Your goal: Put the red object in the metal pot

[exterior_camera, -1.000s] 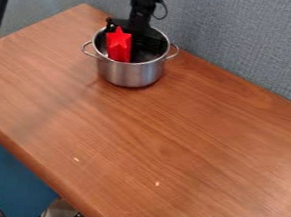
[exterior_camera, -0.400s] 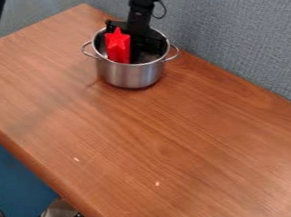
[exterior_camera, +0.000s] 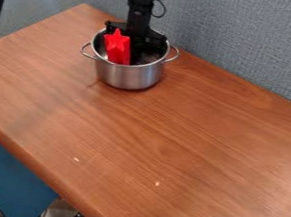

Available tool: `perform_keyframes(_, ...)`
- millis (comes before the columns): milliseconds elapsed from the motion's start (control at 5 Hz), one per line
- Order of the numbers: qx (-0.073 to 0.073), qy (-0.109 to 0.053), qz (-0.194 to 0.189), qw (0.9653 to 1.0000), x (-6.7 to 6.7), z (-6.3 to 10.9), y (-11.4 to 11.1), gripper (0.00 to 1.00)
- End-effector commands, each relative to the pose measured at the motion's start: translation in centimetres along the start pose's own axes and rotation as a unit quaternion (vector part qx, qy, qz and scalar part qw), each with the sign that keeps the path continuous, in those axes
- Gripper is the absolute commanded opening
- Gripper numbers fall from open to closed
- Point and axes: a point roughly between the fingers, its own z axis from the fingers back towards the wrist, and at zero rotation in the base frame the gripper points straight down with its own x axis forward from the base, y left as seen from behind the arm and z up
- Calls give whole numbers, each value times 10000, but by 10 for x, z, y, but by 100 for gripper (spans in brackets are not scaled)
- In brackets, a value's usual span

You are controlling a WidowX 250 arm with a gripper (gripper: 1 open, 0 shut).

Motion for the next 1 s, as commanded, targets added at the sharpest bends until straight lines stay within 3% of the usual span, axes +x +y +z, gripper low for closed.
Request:
perform_keyframes(0,-138,-717,120,9973,8,61,10,0)
perform_keyframes(800,-515,-747,108,9958,5,88,14,0)
